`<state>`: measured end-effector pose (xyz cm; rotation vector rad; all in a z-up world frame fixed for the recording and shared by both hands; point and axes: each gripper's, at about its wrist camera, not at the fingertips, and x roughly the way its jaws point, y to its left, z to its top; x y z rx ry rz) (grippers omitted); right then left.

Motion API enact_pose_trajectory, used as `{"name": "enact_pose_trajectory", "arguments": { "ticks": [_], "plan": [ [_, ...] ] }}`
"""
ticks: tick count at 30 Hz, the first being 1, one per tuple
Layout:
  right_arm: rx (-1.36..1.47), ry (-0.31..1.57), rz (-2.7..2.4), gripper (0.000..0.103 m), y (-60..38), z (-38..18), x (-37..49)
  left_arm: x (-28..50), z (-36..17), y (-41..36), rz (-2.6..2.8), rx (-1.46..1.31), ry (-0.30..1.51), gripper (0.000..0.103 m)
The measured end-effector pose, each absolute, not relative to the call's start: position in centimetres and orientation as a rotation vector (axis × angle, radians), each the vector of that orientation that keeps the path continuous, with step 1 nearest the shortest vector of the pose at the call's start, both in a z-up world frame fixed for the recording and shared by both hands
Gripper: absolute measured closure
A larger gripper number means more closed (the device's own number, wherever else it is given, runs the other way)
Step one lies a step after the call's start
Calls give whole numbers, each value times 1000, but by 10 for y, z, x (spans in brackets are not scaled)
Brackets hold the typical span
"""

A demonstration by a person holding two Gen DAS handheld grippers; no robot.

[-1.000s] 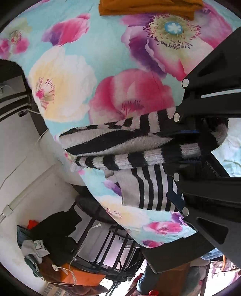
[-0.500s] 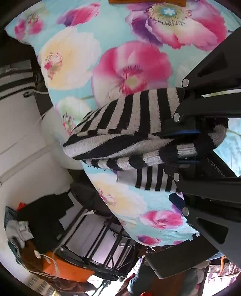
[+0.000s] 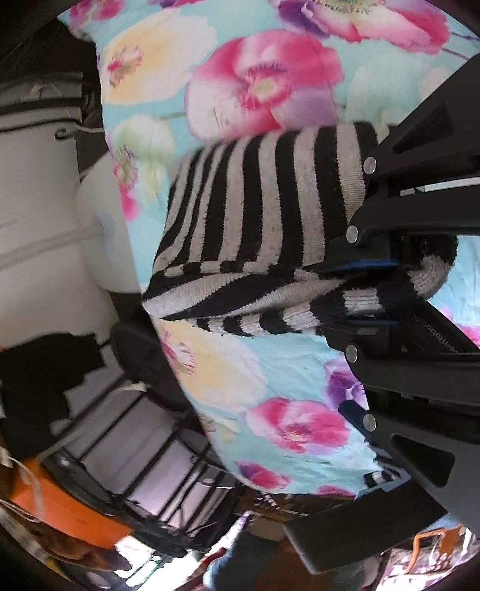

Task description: Fold small clothes

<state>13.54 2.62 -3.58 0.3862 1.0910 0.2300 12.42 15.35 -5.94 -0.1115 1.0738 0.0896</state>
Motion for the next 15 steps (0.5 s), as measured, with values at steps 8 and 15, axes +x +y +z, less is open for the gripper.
{"name": "enact_pose_trajectory", "arguments": {
  "ticks": [8, 15],
  "plan": [
    [325, 1206, 275, 67, 75, -88, 144, 110, -86, 207, 189, -25, 1170, 13],
    [431, 1234, 395, 56, 72, -90, 140, 100, -82, 237, 213, -88, 1179, 13]
  ]
}}
